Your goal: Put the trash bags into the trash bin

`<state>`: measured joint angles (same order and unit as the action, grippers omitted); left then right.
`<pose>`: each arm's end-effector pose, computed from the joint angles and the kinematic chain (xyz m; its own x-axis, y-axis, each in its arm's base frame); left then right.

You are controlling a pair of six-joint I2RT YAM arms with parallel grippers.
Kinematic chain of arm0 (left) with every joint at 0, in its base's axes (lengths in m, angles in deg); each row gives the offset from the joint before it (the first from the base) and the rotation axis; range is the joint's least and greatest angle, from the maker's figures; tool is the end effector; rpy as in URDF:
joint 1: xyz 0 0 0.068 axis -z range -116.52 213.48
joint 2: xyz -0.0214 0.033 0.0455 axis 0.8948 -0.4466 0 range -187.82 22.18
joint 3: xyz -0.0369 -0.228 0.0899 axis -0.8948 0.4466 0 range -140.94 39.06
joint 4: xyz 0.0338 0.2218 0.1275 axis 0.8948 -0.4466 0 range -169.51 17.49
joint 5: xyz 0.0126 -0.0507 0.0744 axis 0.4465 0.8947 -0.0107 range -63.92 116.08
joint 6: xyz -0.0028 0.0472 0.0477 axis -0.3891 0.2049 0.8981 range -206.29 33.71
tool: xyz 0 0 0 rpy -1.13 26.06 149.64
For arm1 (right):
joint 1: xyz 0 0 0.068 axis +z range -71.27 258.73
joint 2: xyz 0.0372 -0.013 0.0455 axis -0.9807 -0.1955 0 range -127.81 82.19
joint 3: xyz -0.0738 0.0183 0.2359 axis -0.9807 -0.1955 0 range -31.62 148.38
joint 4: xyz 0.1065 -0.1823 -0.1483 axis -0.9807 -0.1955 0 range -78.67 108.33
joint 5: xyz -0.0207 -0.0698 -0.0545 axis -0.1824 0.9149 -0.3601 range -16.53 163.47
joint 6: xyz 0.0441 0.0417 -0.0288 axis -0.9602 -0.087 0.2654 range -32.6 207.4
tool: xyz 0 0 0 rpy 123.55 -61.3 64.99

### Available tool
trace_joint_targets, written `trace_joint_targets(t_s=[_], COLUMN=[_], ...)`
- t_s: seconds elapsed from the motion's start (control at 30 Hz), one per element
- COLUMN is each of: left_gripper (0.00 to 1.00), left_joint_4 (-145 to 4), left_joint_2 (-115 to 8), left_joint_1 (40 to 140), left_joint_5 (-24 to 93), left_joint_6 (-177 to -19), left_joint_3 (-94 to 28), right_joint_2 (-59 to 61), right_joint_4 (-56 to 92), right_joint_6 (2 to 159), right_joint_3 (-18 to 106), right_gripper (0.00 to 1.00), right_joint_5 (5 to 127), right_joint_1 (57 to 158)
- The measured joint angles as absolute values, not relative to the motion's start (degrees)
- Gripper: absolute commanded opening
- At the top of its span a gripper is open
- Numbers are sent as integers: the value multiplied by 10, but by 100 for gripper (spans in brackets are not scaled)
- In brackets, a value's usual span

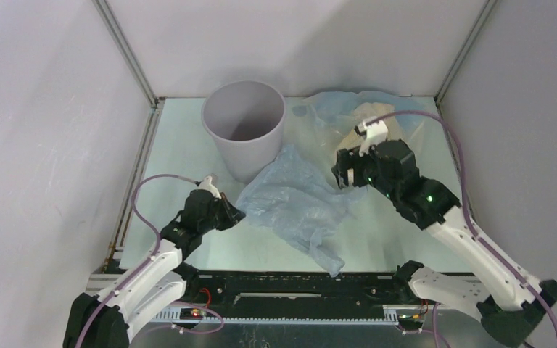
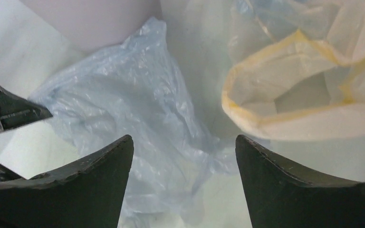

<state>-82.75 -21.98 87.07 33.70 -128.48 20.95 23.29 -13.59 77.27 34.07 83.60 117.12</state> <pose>0.1757 -0.0845 0.1521 -0.7340 -0.4059 -0.5445 0.0022 0.8003 -0.5996 0.1974 0.1444 0.3516 -0.4132 -0.1064 -0.9044 -0.4205 0.9032 0.0858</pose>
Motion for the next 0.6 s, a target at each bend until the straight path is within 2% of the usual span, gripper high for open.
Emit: trace_joint_targets(t_s=[0.13,0.4,0.6], left_gripper=[0,0,0], left_joint_4=[-829,-822,-809], left_joint_2=[-231,-261,-293], left_joint_1=[865,864,864], left_joint_5=[332,311,304], left_joint_6=[-1283,-1277,-1263], left_joint_3=[209,207,185], right_joint_2=[312,417,417], right_joint_4=[-142,-131,-104], right_joint_6=[734,550,496], right_joint_3=[258,67,37], right_gripper=[83,82,82], right_joint_5=[839,862,826], right_joint_1=[1171,1168,1177])
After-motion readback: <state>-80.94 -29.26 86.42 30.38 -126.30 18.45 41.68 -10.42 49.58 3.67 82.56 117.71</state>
